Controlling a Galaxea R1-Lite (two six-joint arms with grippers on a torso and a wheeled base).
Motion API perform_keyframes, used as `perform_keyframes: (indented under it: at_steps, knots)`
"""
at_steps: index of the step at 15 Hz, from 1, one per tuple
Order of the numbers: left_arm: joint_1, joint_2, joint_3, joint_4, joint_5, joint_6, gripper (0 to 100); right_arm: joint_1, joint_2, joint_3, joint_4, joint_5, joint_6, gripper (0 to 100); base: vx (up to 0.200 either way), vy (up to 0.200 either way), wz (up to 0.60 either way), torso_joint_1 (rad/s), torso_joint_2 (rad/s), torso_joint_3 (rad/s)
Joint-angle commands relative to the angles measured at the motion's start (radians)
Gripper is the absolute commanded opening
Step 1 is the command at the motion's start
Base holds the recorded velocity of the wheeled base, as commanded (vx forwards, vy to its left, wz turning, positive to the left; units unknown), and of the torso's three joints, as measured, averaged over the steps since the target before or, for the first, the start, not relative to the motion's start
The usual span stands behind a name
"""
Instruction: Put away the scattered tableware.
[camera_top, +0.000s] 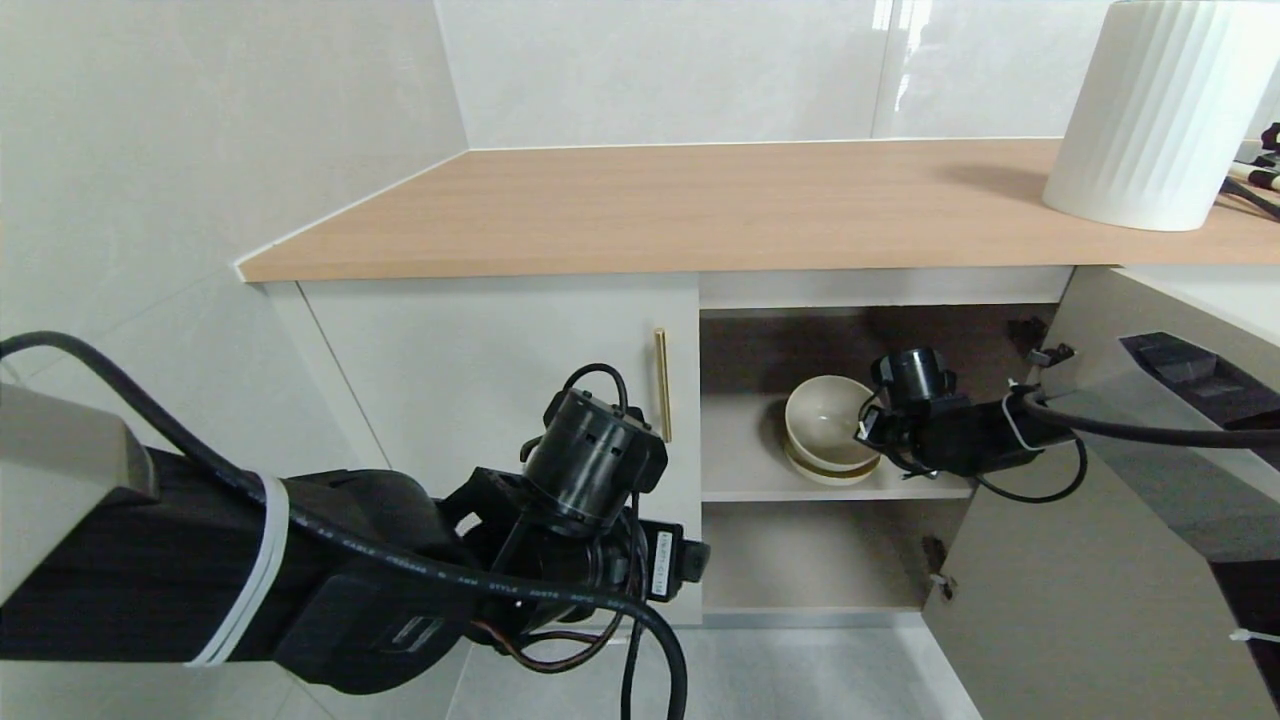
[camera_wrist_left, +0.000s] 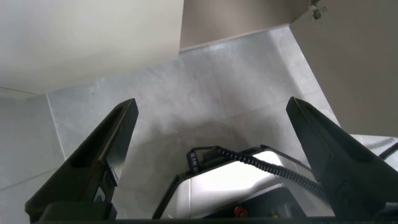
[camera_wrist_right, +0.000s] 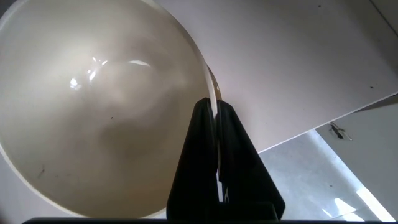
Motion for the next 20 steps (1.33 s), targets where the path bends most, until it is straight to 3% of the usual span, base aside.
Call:
perform_keyframes:
  at_steps: [1, 3, 4, 10, 14, 15, 18, 20]
  knots:
    - [0.001, 0.000, 0.000, 0.001, 0.000, -0.001, 100, 0.001, 0.001, 0.001, 0.001, 0.000, 0.000, 0, 0.000, 0.000, 0.00, 0.000, 0.00, 0.000]
    - [0.002, 0.000, -0.001, 0.001, 0.000, -0.001, 100, 0.001, 0.000, 0.001, 0.001, 0.000, -0.002, 0, 0.000, 0.000, 0.00, 0.000, 0.00, 0.000]
    - [0.001, 0.000, -0.001, 0.001, 0.000, -0.001, 100, 0.001, 0.000, 0.001, 0.001, 0.000, -0.002, 100, 0.000, 0.000, 0.00, 0.000, 0.00, 0.000]
    - [0.004, -0.002, -0.001, 0.001, 0.000, -0.001, 100, 0.013, -0.026, 0.021, 0.001, 0.003, 0.001, 100, 0.000, 0.000, 0.00, 0.000, 0.00, 0.000]
    - [0.011, -0.060, 0.016, 0.001, 0.000, 0.006, 100, 0.047, -0.201, 0.177, 0.018, 0.082, -0.002, 100, 0.000, 0.000, 0.00, 0.000, 0.00, 0.000]
    - [0.011, -0.080, 0.019, 0.002, 0.000, 0.006, 100, 0.054, -0.236, 0.194, 0.053, 0.092, -0.002, 100, 0.000, 0.000, 0.00, 0.000, 0.00, 0.000]
    - [0.031, -0.227, 0.086, 0.014, 0.000, 0.006, 100, 0.109, -0.493, 0.274, 0.343, 0.132, 0.003, 100, 0.000, 0.000, 0.00, 0.000, 0.00, 0.000]
    - [0.059, -0.301, 0.144, 0.014, 0.005, 0.013, 100, 0.134, -0.664, 0.364, 0.422, 0.172, -0.026, 100, 0.000, 0.000, 0.00, 0.000, 0.00, 0.000]
